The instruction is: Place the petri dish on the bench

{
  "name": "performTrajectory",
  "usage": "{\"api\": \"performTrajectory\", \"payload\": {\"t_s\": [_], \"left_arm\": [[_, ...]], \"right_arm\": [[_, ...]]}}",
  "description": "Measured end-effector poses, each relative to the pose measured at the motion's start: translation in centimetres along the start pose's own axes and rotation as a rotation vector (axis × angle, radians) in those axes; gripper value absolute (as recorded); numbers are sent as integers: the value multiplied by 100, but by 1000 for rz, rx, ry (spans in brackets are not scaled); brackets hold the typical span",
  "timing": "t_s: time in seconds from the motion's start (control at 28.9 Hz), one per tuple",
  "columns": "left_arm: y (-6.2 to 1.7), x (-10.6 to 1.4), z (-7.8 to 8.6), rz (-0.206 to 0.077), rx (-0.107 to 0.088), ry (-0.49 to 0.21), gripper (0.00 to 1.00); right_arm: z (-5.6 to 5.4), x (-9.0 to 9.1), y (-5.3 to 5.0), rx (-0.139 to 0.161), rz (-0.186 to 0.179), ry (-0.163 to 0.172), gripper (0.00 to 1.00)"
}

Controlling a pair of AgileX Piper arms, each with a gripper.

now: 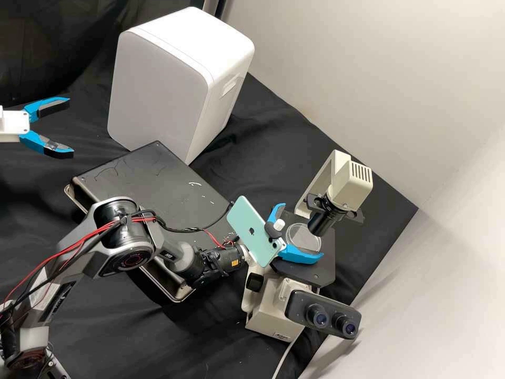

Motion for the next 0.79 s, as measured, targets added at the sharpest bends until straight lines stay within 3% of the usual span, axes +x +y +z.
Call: {"api": "performTrajectory", "payload": {"t_s": [0.79], "left_arm": [[-6,8,-1,4,3,1,100]], "right_arm": [[29,10,-42,-4,3,13,100]]}}
